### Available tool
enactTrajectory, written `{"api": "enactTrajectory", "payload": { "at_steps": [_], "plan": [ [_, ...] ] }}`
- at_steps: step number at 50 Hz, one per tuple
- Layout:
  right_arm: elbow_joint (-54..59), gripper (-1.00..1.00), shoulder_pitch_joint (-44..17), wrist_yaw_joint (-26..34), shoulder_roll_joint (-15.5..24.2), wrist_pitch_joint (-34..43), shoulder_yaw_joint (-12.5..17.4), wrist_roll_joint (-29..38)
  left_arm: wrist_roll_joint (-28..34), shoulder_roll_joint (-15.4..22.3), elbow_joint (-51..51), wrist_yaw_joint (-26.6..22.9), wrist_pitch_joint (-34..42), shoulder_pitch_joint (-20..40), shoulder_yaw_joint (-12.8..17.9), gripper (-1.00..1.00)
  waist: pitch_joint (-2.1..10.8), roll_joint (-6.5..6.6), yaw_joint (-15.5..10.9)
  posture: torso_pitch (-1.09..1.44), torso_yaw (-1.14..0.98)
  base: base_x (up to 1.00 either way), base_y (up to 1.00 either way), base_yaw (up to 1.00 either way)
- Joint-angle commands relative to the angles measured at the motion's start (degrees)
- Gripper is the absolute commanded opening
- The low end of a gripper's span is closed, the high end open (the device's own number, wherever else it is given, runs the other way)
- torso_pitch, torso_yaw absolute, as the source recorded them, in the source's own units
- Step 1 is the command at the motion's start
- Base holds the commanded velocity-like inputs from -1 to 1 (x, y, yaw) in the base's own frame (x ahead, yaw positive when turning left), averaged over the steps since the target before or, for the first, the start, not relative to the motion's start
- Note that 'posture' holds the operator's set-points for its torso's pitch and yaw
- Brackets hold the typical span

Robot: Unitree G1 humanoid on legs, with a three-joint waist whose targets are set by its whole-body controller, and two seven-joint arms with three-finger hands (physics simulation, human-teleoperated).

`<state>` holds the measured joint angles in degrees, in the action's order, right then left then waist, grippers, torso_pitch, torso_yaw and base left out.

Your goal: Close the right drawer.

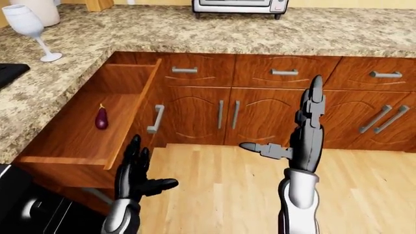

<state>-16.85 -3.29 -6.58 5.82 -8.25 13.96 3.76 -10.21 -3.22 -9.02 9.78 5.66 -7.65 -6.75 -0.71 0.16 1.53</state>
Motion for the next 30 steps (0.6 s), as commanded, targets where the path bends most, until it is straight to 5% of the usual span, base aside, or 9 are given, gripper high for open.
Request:
{"api": "enactTrajectory", "payload": {
  "at_steps": [1, 30],
  "plan": [
    [-2.2, 1.00, -0.9, -0.1, 0.5, -1.6, 0.2, 0.1, -0.2, 0.4, -2.0, 3.4, -2.3, 1.0, 3.8, 1.00, 0.86, -0.32, -0.3, 0.00, 0.00, 0.00, 0.00, 0.00],
    [-1.7, 1.00, -1.1, -0.2, 0.5, -2.1, 0.1, 0.0, -1.3, 1.1, -2.0, 6.6, -2.9, 3.4, 8.6, 1.00, 1.09, -0.36, -0.5, 0.00, 0.00, 0.00, 0.00, 0.00]
  ]
}}
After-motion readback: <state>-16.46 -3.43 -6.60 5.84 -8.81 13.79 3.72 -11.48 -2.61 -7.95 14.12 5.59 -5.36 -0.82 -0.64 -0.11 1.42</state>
